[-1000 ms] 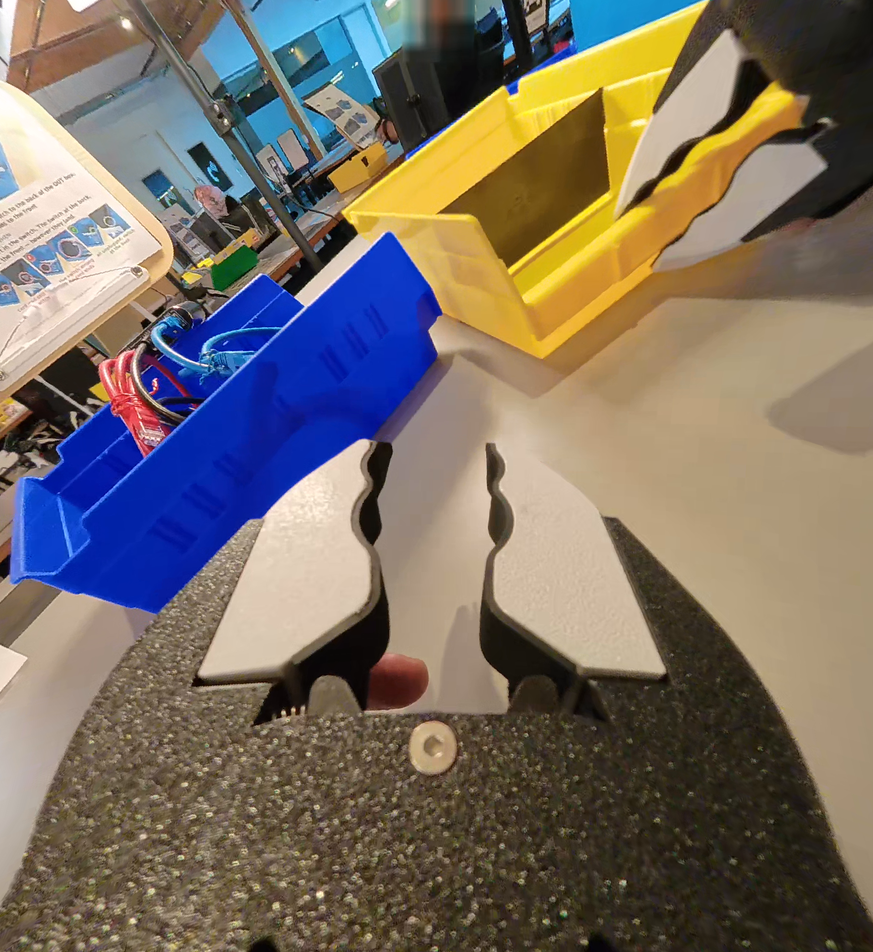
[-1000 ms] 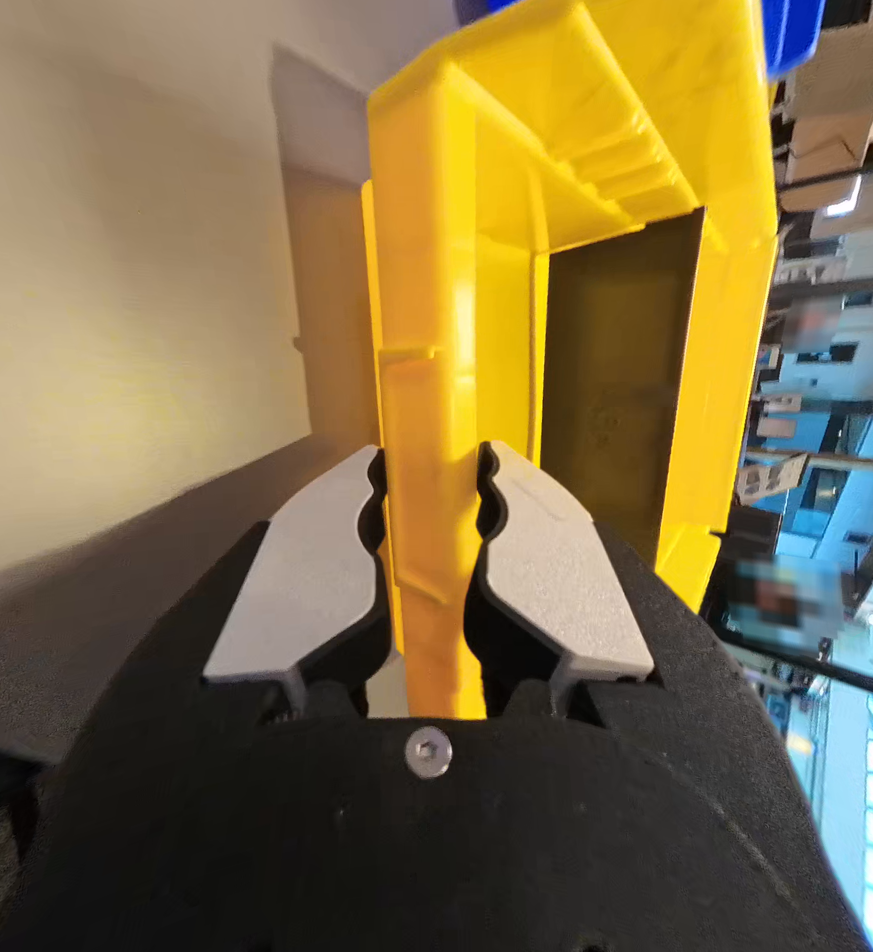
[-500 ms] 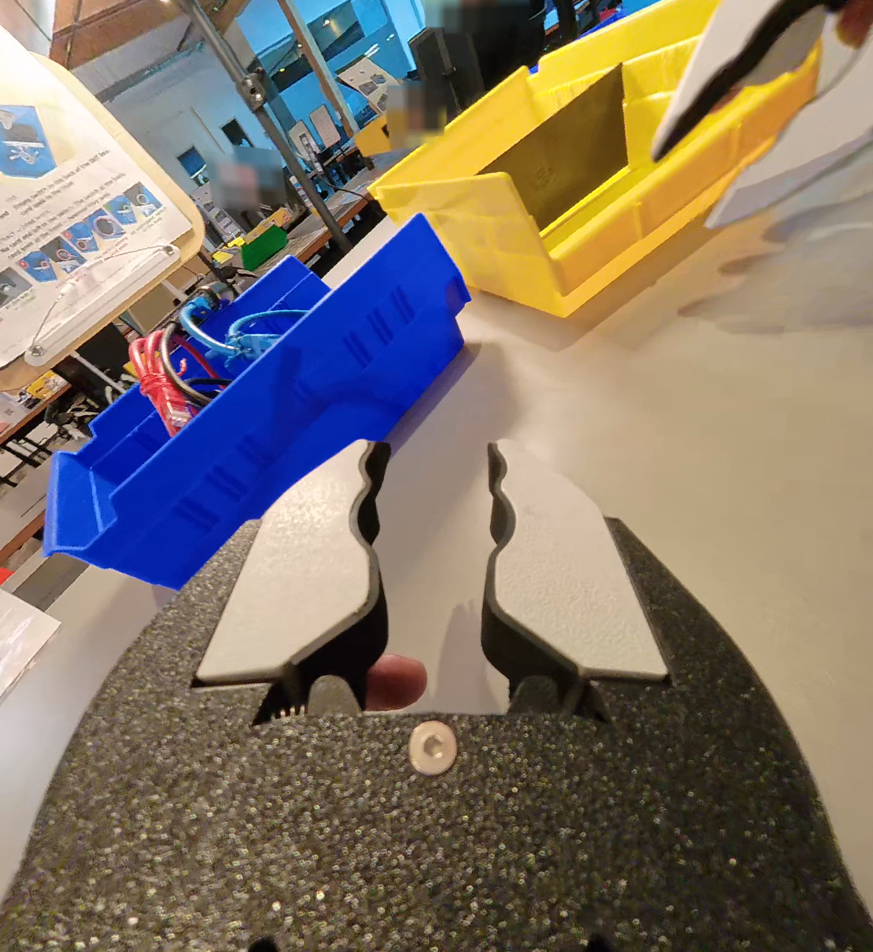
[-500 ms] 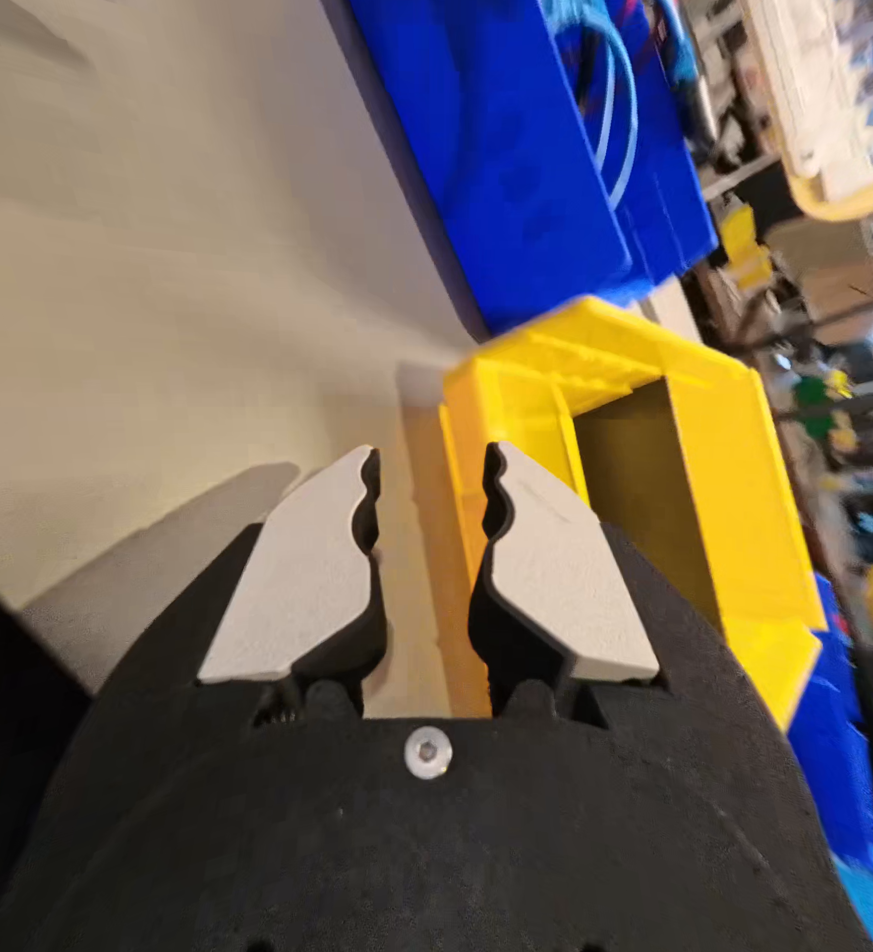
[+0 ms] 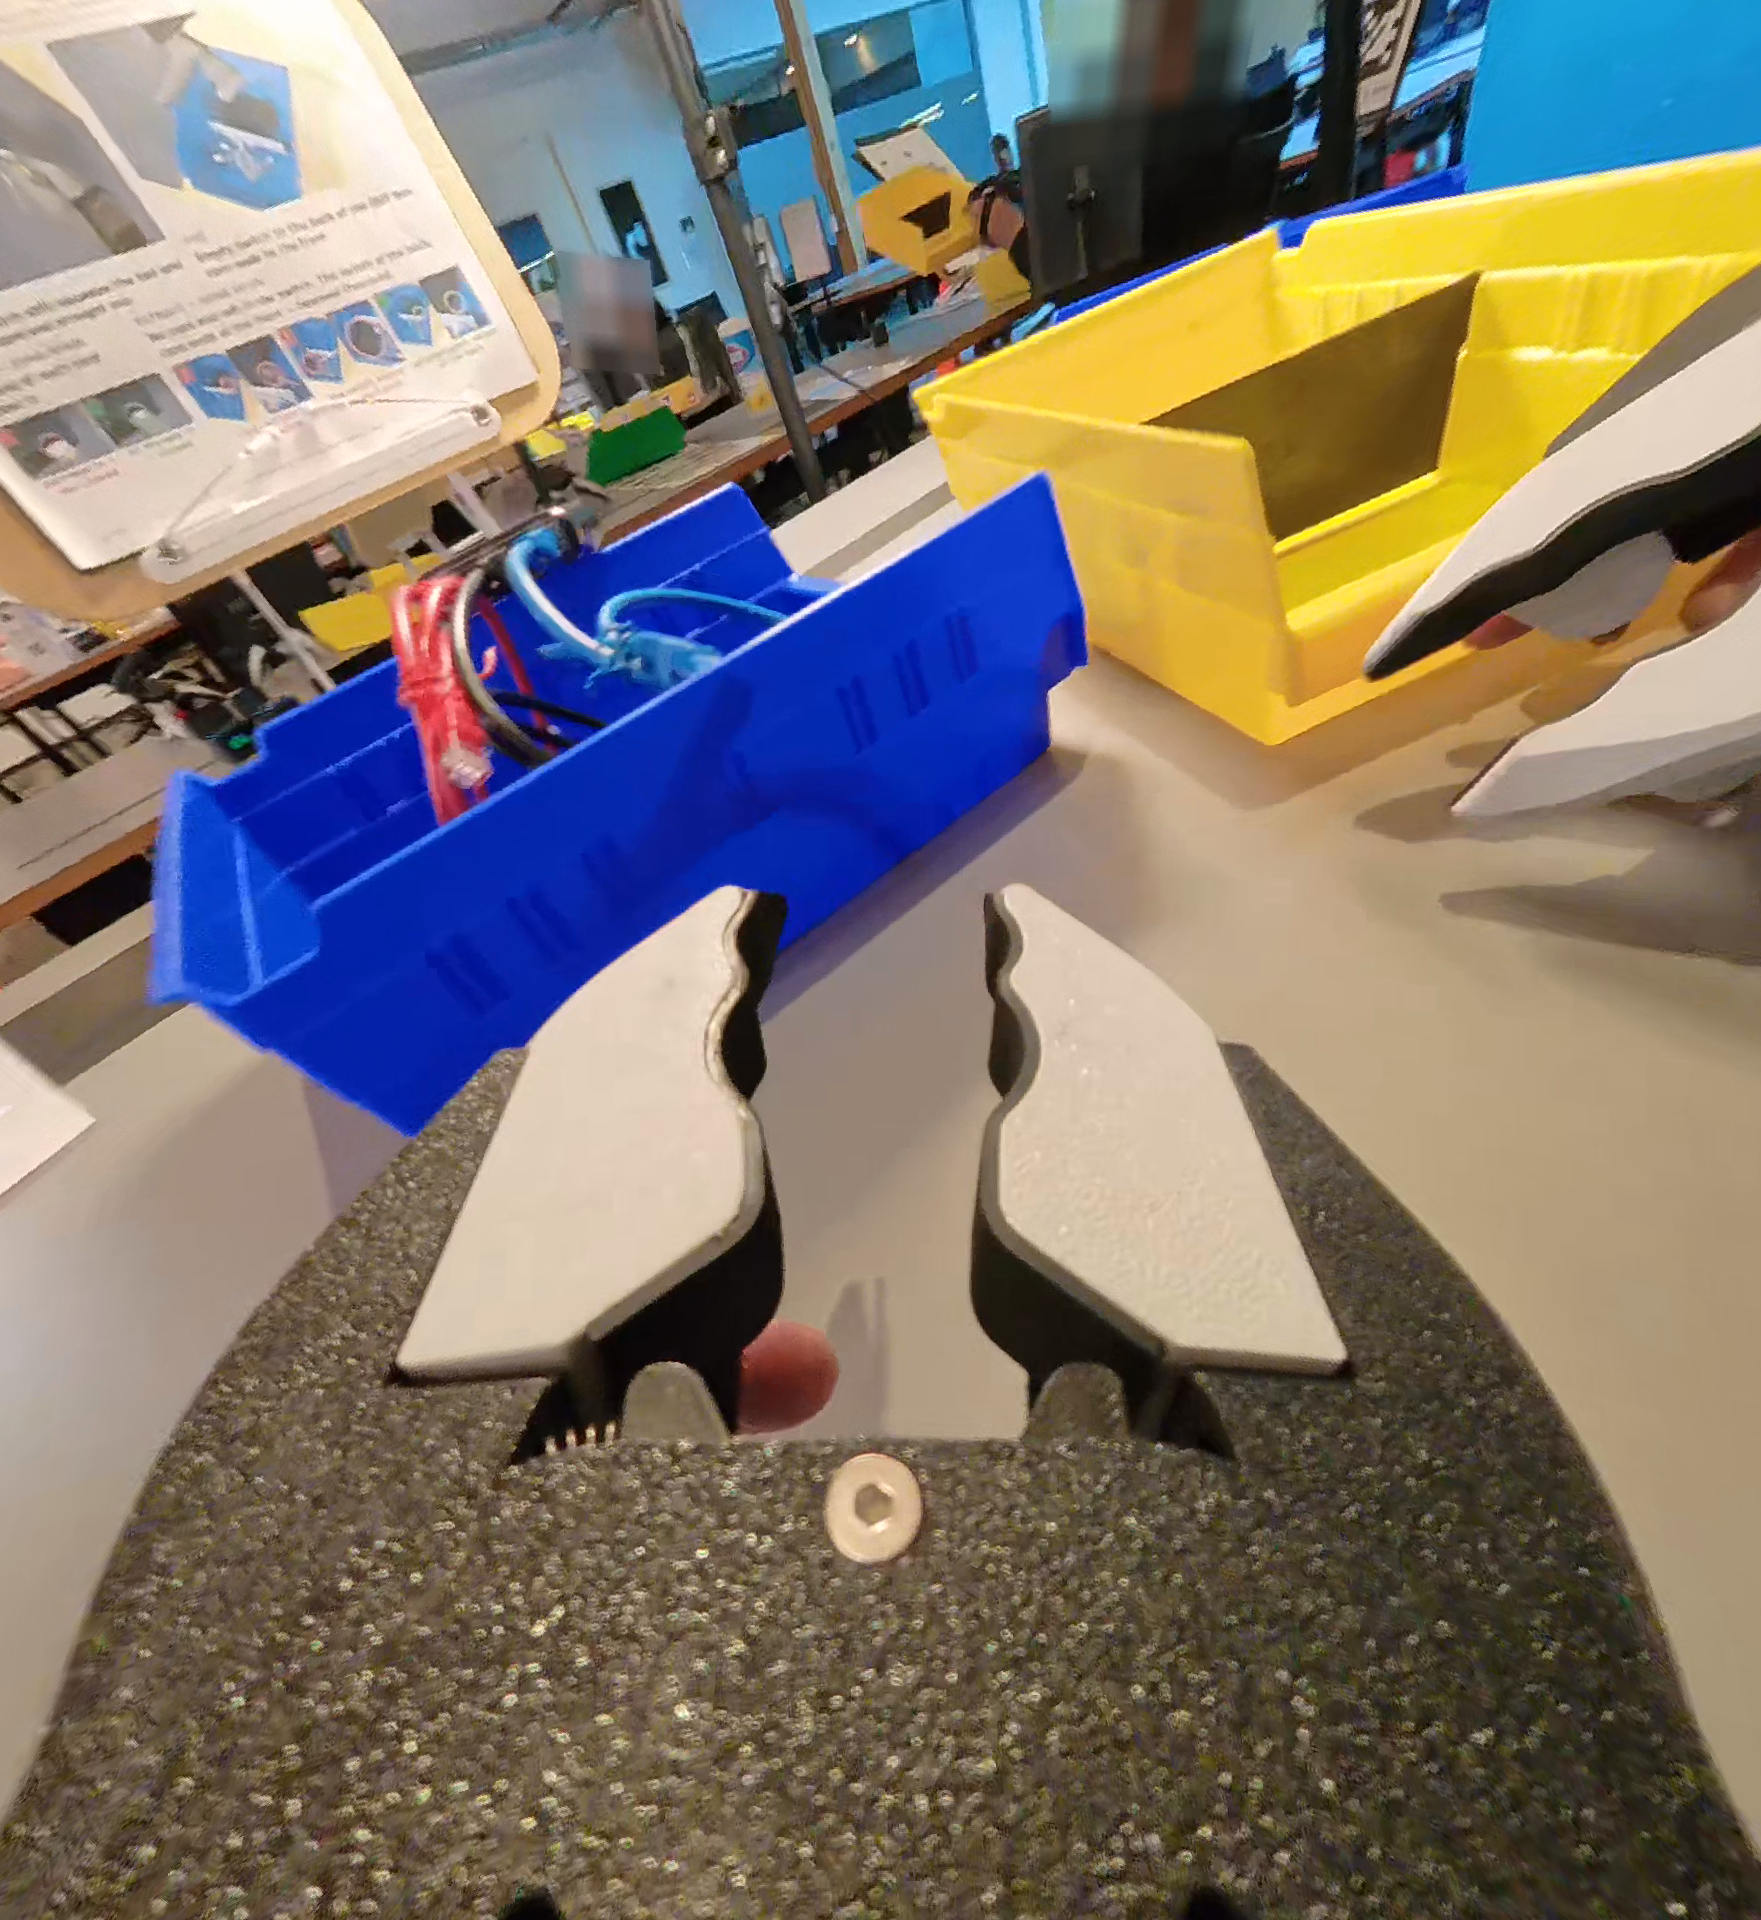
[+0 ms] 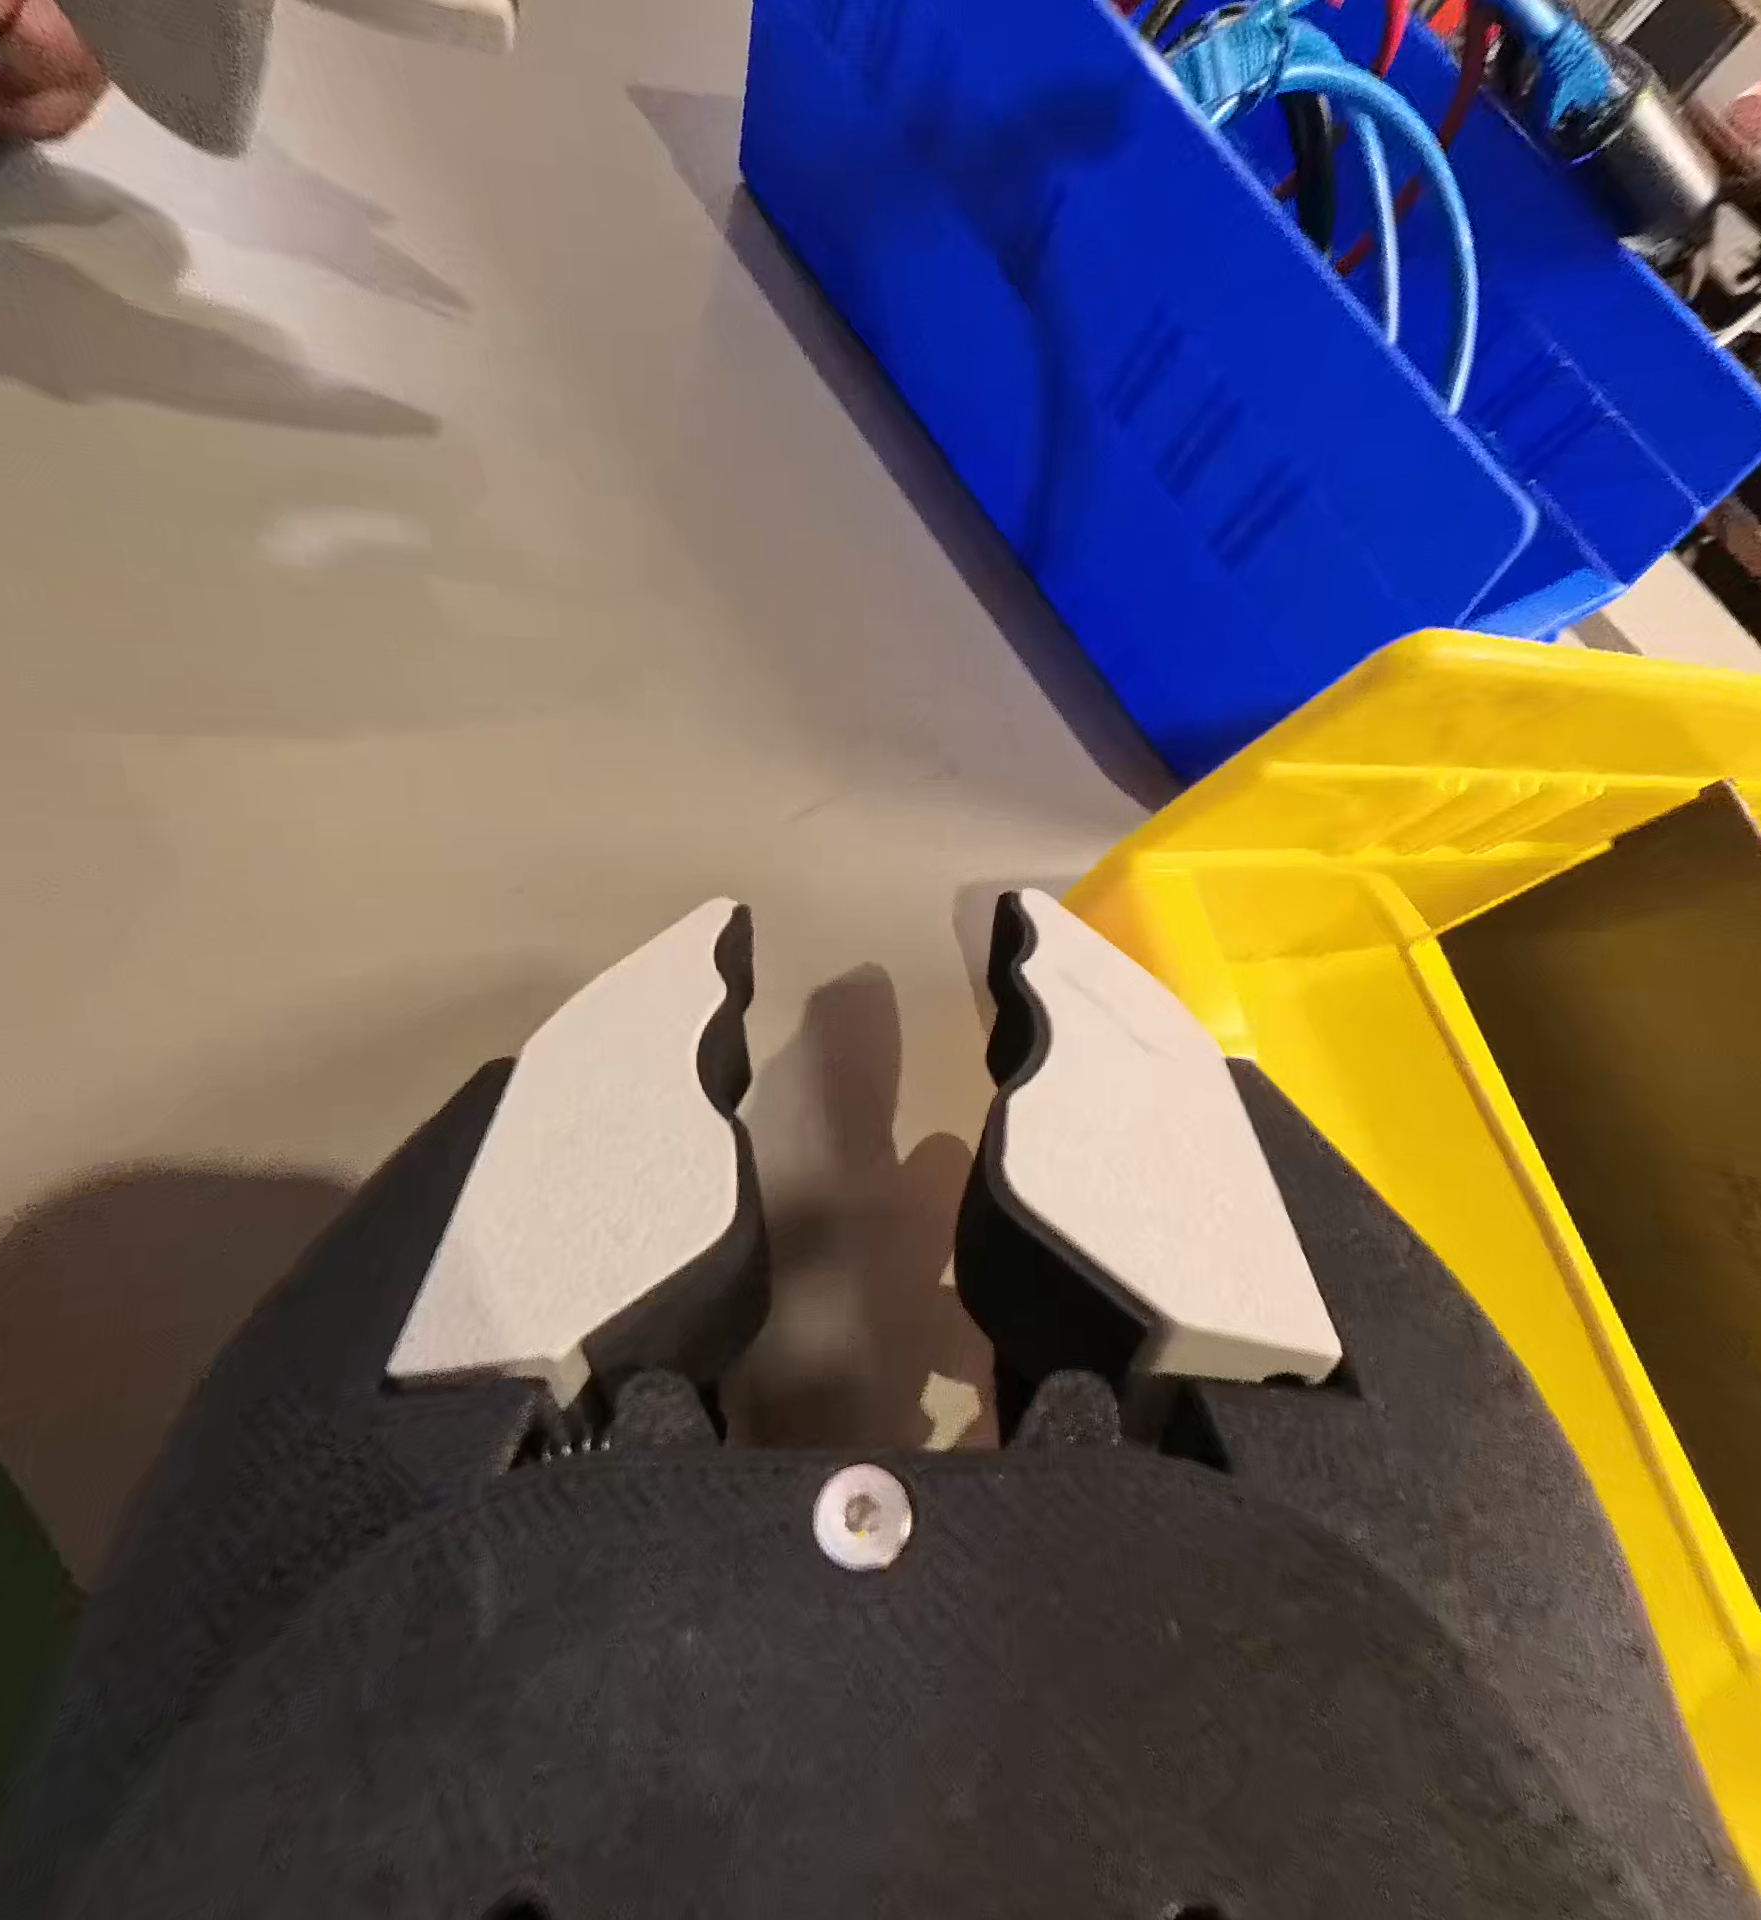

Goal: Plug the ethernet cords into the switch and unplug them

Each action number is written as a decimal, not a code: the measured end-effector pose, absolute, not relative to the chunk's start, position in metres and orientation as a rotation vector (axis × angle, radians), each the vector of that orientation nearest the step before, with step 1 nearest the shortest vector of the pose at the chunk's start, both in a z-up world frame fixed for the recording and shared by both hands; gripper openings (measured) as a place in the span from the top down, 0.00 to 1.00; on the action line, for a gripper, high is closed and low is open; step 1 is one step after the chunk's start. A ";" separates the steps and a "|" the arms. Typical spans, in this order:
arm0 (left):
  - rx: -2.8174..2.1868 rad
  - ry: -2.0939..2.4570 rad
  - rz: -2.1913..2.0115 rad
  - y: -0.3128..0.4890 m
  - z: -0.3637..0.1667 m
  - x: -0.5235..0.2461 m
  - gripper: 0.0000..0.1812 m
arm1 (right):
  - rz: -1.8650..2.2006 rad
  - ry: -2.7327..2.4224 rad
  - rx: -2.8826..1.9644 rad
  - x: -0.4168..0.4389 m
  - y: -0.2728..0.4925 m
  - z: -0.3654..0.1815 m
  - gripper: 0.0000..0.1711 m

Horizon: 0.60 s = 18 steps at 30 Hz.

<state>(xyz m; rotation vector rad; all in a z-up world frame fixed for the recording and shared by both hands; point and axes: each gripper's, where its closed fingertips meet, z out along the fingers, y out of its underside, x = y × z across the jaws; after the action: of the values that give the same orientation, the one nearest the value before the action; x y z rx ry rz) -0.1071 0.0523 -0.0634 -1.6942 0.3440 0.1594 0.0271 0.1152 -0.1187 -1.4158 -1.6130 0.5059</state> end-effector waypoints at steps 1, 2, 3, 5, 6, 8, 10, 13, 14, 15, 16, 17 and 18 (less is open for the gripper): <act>-1.688 0.351 0.131 0.057 -0.062 -0.101 0.78 | 0.510 -1.595 -1.411 0.028 0.116 -0.116 0.74; -1.684 0.361 0.095 0.063 -0.061 -0.094 0.78 | 0.512 -1.582 -1.403 0.028 0.116 -0.114 0.74; -1.687 0.374 0.059 0.070 -0.060 -0.086 0.78 | 0.513 -1.573 -1.394 0.029 0.116 -0.113 0.74; -1.719 0.410 0.041 0.086 -0.054 -0.073 0.77 | 0.515 -1.571 -1.386 0.029 0.116 -0.112 0.74; -1.723 0.433 0.066 0.094 -0.048 -0.068 0.76 | 0.514 -1.574 -1.388 0.029 0.116 -0.112 0.74; -1.697 0.477 0.142 0.111 -0.027 -0.062 0.75 | 0.520 -1.578 -1.396 0.029 0.116 -0.113 0.74; -1.676 0.511 0.208 0.129 -0.011 -0.059 0.75 | 0.532 -1.576 -1.399 0.029 0.116 -0.112 0.74; -1.705 0.584 0.284 0.158 -0.009 -0.056 0.74 | 0.564 -1.565 -1.402 0.029 0.116 -0.110 0.74; -1.739 0.615 0.300 0.167 -0.016 -0.056 0.74 | 0.577 -1.561 -1.405 0.030 0.116 -0.109 0.74; -1.776 0.639 0.326 0.174 -0.025 -0.057 0.74 | 0.590 -1.556 -1.408 0.030 0.116 -0.108 0.74; -1.808 0.662 0.365 0.182 -0.032 -0.059 0.73 | 0.601 -1.551 -1.412 0.030 0.116 -0.107 0.74; -1.831 0.683 0.414 0.188 -0.039 -0.063 0.73 | 0.611 -1.548 -1.415 0.030 0.117 -0.107 0.74; -1.851 0.701 0.463 0.194 -0.046 -0.067 0.73 | 0.620 -1.547 -1.416 0.031 0.117 -0.106 0.74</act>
<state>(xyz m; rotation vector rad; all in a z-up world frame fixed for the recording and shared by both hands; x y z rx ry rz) -0.0671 0.1945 -0.0461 -1.8505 0.7011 0.4625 0.0306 0.1165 -0.1065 -1.4162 -1.5467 0.6201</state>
